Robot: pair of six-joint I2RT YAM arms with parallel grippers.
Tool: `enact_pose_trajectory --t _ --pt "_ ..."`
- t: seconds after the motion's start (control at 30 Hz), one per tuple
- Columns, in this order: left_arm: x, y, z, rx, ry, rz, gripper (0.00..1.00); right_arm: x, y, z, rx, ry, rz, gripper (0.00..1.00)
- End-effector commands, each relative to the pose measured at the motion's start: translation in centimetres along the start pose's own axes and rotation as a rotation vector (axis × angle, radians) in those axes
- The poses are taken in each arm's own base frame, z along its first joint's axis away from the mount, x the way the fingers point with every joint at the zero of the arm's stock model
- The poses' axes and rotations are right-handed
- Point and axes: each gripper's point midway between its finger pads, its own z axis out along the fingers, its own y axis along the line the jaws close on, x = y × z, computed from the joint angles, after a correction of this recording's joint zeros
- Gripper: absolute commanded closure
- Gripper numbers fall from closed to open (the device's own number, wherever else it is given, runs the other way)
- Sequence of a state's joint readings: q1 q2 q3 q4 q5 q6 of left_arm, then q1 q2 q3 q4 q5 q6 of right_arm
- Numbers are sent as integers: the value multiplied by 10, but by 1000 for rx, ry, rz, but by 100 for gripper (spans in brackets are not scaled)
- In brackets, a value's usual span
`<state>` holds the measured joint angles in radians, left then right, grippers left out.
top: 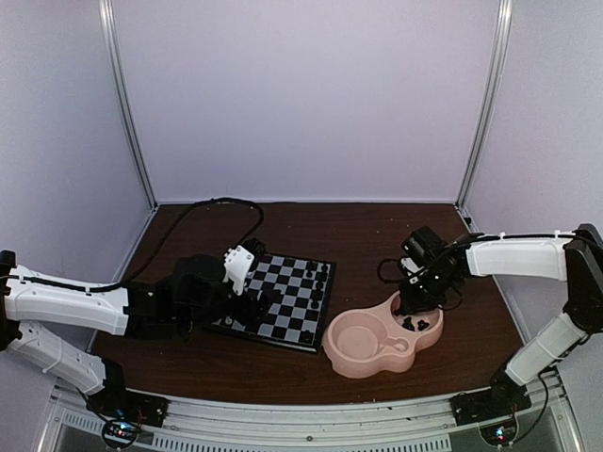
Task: Set up the chess pieces on the board
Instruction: Pick up the pawn from the storage box.
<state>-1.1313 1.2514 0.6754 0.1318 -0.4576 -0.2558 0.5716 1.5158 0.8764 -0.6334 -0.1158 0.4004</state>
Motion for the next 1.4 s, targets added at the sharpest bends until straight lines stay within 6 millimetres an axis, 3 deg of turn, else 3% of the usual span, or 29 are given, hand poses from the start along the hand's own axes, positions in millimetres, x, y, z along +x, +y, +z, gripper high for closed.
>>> enact_pose_trajectory --t 0.0,0.27,0.77,1.03,1.37 --pt "-15 2 1 -17 -41 -8 13 -10 5 -21 -23 -68 7 84" --pt "-15 1 1 -12 -42 -11 13 -16 4 -40 -20 -110 3 84" --pt "-14 3 2 -25 -34 -43 11 -13 4 -35 -19 -108 -30 81" --pt "-6 11 11 0 14 -114 10 -15 37 -48 -58 -139 -124 78" --pt "-3 7 17 60 44 -141 9 4 114 -55 -104 -177 -395 77"
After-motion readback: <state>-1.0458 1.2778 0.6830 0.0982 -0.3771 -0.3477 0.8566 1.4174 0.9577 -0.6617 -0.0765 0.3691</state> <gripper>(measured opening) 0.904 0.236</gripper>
